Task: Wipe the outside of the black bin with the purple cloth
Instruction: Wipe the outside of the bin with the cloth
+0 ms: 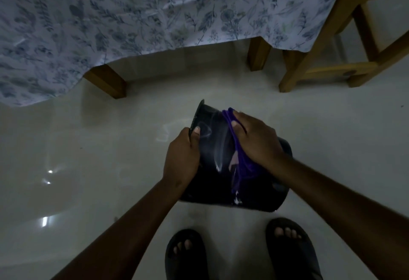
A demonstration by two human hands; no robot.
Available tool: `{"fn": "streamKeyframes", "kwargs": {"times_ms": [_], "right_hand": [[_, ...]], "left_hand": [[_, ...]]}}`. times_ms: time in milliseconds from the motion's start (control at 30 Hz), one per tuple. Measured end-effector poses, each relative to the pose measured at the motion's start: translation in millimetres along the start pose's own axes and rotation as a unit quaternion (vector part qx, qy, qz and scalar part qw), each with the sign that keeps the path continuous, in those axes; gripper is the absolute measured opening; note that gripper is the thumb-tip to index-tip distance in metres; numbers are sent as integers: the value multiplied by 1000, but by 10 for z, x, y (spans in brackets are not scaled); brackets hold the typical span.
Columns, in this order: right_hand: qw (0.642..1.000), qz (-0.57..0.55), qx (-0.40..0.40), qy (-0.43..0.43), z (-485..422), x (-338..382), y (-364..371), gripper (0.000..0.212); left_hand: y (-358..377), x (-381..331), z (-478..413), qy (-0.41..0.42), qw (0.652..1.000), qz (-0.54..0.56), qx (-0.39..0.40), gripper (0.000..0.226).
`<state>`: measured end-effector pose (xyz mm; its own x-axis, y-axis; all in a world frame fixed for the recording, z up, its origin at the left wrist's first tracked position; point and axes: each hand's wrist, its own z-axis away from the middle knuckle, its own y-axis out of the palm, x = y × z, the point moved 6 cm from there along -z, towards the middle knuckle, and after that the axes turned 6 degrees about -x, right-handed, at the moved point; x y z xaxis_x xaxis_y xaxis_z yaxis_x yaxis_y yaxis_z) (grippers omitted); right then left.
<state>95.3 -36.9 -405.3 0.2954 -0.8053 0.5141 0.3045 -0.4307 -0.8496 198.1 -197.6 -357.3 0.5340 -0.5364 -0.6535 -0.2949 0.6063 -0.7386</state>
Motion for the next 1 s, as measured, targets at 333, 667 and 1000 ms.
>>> {"fn": "streamKeyframes", "kwargs": {"times_ms": [333,667,1000], "right_hand": [[996,23,-2,-83,375,265,44,51],[981,74,10,-181,1022,411,153,55],[993,40,16,-108,549,274,130,52]], "left_hand": [[9,30,20,3,1000,5,22,35],[0,85,23,-10,1000,3,4,34],[9,97,22,-33,999,16,27,38]]}}
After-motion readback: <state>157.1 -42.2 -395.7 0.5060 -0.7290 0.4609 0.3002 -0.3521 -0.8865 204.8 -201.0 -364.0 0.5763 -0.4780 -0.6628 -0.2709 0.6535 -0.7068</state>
